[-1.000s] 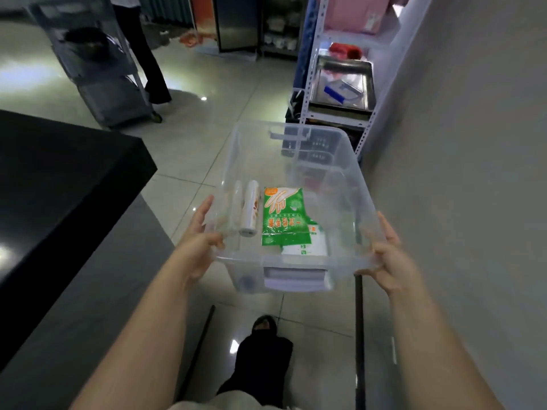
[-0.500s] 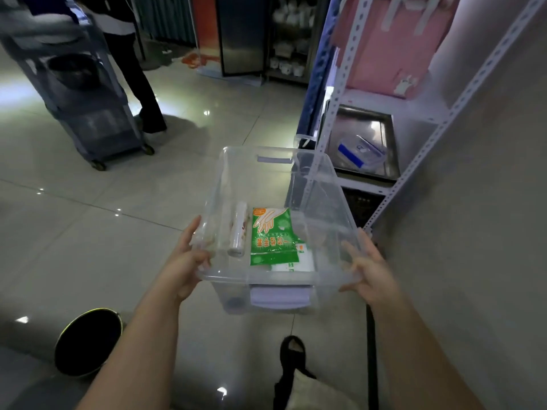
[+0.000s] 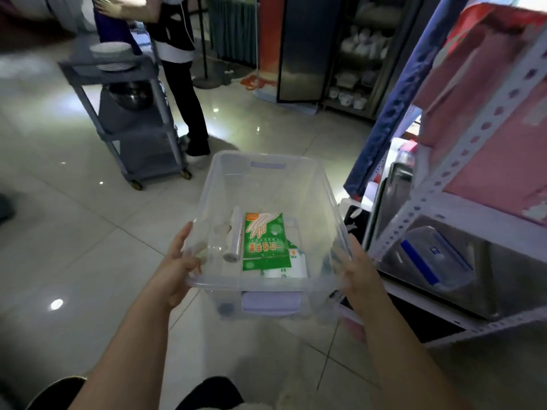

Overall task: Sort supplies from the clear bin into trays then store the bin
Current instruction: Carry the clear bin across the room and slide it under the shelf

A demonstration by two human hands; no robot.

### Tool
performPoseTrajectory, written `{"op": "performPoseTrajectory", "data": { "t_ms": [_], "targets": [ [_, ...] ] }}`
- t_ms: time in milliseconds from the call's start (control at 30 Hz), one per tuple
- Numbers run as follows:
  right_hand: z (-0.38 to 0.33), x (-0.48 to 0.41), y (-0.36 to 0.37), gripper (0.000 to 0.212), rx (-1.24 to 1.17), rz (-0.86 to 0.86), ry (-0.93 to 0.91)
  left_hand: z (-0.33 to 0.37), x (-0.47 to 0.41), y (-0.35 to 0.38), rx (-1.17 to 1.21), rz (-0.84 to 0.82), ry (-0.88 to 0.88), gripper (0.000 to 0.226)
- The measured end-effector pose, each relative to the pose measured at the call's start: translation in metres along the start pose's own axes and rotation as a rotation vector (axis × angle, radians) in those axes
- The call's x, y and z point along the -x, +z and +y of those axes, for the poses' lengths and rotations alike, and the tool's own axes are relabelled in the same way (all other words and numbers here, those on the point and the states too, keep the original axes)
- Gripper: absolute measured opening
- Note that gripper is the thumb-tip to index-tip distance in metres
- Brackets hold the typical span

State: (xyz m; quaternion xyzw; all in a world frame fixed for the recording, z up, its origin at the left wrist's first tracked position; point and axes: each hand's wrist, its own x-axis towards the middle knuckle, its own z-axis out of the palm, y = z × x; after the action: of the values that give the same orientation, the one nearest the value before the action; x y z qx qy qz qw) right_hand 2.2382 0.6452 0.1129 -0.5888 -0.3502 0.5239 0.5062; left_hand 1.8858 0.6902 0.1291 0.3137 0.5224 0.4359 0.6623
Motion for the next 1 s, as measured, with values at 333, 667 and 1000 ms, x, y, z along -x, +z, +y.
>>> {"op": "performPoseTrajectory", "data": {
  "t_ms": [333, 667, 1000],
  "targets": [
    [-0.024, -0.242, 0.056, 0.061, -0.273, 0.145, 0.111, 0.101, -0.250, 0.016, -0.081, -0.041, -0.017, 0.087],
    [-0.084, -0.419, 0.071, 0.061, -0.452, 0.380, 0.079, 0.208, -0.504, 0.088, -0.210, -0.259, -0.084, 0.096],
    [-0.091, -0.584, 0.001, 0.052, -0.448, 0.603, 0.094, 0.233, -0.724, 0.234, -0.297, -0.513, -0.159, 0.088]
  ]
}}
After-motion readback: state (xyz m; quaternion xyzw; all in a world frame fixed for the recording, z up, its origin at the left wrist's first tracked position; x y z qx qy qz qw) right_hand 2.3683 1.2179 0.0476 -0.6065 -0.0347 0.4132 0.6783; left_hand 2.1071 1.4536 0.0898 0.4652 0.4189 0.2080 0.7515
